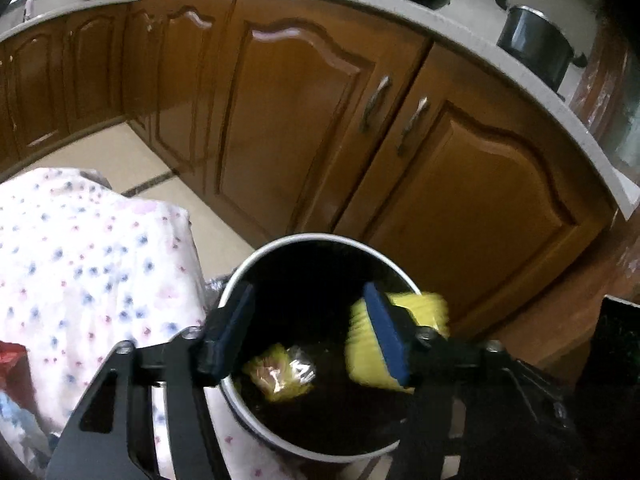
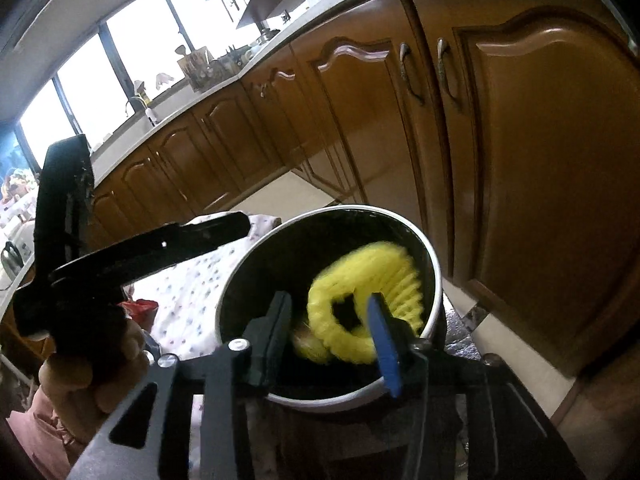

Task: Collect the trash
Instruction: 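Carry both items to the bin and open both grippers to drop them, then grasp the white foam net with the left gripper while the right grasps crumpled foil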

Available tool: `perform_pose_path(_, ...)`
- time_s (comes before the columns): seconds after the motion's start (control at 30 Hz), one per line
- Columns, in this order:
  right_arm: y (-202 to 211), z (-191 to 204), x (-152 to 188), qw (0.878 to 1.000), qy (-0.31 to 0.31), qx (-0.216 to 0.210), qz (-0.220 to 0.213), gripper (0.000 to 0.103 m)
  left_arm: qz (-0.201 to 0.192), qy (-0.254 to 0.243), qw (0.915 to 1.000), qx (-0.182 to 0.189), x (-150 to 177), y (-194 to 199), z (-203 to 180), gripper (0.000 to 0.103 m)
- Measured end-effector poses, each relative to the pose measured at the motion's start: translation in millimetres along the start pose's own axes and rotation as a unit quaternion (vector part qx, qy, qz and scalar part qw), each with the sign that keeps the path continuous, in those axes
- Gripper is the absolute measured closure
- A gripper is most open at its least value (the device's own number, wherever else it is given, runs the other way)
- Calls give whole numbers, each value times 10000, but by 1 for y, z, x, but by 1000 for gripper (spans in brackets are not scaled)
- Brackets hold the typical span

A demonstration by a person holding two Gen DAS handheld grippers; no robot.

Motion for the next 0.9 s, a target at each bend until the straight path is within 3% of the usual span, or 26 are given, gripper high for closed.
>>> perform_pose_path(0.23,13,4,5,9999,-75,2,-137,53,-61,191,9998,-62,4,29,16,39)
perform_pose_path(0.4,29,21,11,9995,-74,-72,-313,22,-191,291,9989,-299,18,65,40,27)
perform_pose_path(0.53,39,40,21,9989,-144,-194,-403,13,-265,505,9976,-396,33,96,63,27)
perform_pose_path(0.9,41,101,58,9974,-191,-643,-271,8,-497,617,9937,-788,78,174,119,25)
Point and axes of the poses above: each gripper's, at about its wrist camera, not at the fingertips, and y roughly against the way its jaws point, z to its left, x to its underside, the point moved 8 cm from there along -y, roughly the way its jaws point, and after that the axes turned 3 degrees about -z, right-handed, at the moved point
